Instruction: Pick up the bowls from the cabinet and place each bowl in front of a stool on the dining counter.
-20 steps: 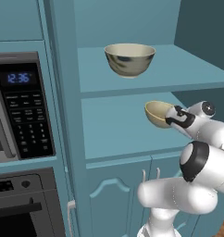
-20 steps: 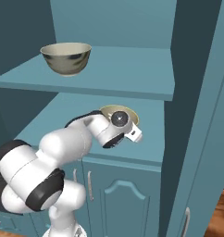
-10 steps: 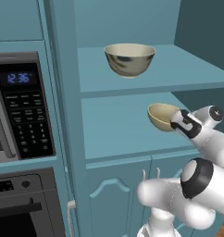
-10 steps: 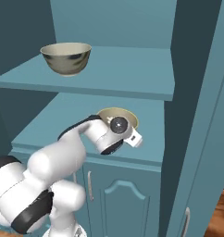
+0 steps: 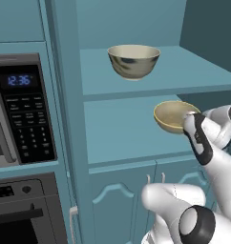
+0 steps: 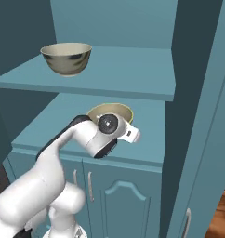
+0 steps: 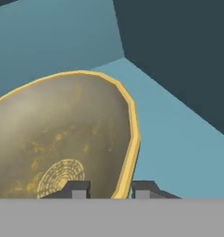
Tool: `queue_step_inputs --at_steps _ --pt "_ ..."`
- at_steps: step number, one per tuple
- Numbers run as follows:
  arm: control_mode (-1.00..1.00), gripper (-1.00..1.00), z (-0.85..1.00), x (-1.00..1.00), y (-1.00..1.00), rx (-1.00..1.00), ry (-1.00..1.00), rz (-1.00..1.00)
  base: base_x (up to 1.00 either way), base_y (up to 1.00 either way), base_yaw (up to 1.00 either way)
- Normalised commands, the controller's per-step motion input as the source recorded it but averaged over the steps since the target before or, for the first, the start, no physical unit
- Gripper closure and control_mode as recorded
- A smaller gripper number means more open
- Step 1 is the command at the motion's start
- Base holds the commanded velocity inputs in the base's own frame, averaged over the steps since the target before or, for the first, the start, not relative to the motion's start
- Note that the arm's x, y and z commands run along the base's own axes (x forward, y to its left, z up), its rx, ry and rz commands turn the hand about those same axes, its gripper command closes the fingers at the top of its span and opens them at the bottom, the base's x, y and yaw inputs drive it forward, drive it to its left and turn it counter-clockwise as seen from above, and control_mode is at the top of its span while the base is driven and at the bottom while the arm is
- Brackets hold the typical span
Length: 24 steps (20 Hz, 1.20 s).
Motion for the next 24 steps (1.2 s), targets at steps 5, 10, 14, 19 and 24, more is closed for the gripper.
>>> queue_step_inputs --at_steps 5,10,14,19,24 --pt "-1.0 1.0 0.06 -0.88 0.1 -0.17 0.13 0.24 0.0 0.0 0.0" --pt "-1.0 1.0 0.59 -0.97 0.07 -0.13 0.01 0.19 0.0 0.0 0.0" --pt "-1.0 1.0 0.55 -0.92 0.27 -0.12 0.0 0.17 0.0 0.0 0.0" --pt "-1.0 1.0 0.28 -0.45 0.31 -0.1 0.04 0.14 0.0 0.0 0.0" --pt "-1.0 1.0 0.05 -0.02 0.17 -0.08 0.03 0.06 0.0 0.0 0.0"
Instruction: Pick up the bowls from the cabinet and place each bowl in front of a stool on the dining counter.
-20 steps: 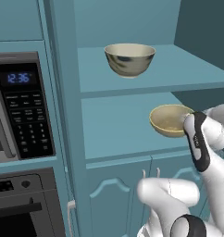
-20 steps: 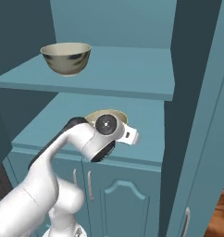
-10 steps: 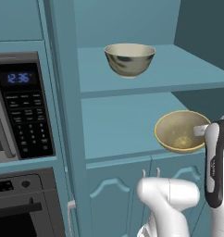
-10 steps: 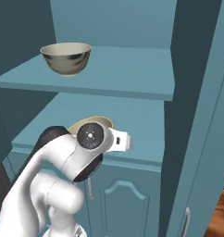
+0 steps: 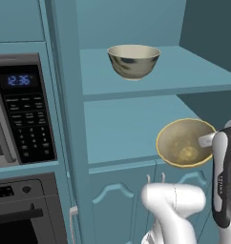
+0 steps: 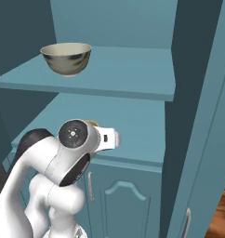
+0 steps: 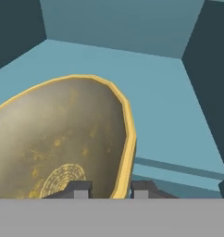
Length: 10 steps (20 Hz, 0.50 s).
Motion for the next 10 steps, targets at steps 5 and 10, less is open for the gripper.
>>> queue_step_inputs --at_steps 5,10 --pt "1.0 1.0 0.0 -0.01 0.0 -0.02 0.02 0.03 -0.11 0.0 0.03" --pt "1.0 1.0 0.0 0.0 0.0 0.0 0.0 0.0 -0.59 0.0 0.08"
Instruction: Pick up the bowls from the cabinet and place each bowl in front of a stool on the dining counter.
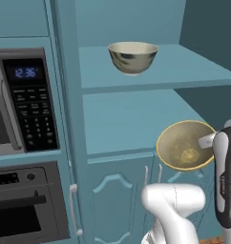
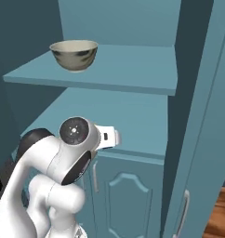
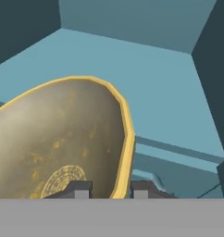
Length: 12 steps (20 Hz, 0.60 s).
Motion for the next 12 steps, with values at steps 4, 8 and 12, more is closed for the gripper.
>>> queue_step_inputs --at_steps 4,8,12 --pt "1.0 1.0 0.0 0.0 0.0 0.0 0.0 0.0 -0.95 0.02 0.08" --pt "1.0 1.0 0.0 0.0 0.0 0.0 0.0 0.0 -1.0 0.1 0.08" --pt "1.0 1.0 0.0 0.0 0.0 0.0 0.0 0.0 -0.98 0.13 0.05"
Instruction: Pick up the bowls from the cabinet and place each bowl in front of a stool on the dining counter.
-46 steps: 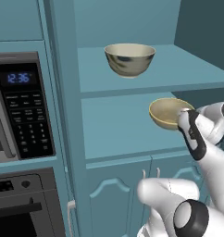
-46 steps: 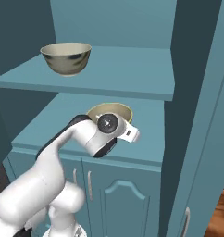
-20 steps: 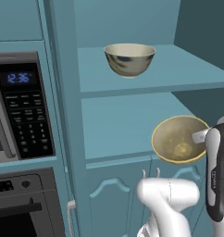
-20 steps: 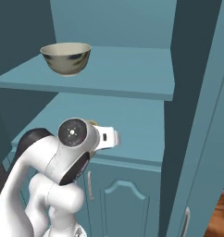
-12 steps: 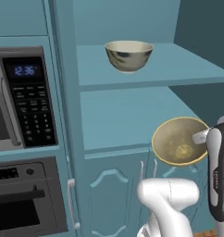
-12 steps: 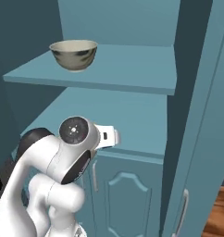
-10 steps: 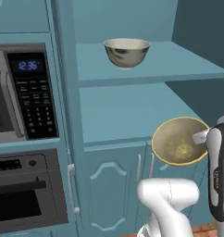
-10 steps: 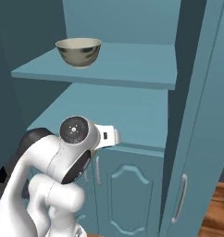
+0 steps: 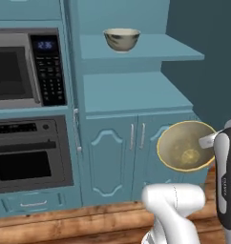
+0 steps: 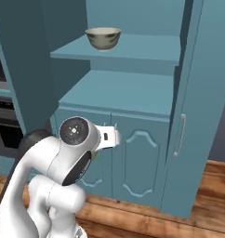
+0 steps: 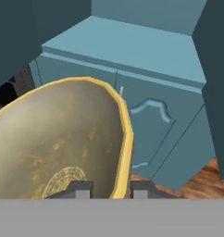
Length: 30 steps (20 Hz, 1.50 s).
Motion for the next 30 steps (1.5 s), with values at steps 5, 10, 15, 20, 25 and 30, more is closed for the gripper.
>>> queue_step_inputs --at_steps 5,10,15,20,25,30 --pt "1.0 1.0 0.0 0.0 0.0 0.0 0.0 0.0 -0.84 0.07 0.17" --pt "1.0 1.0 0.0 0.0 0.0 0.0 0.0 0.0 -0.71 0.06 0.2" --pt "1.0 1.0 0.0 0.0 0.0 0.0 0.0 0.0 -0.59 0.0 0.36" --pt "1.0 1.0 0.0 0.0 0.0 0.0 0.0 0.0 -0.62 0.0 0.45" --pt "1.0 1.0 0.0 0.0 0.0 0.0 0.0 0.0 -0.58 0.0 0.49" --pt "1.0 1.0 0.0 0.0 0.0 0.0 0.0 0.0 -0.49 0.04 0.55"
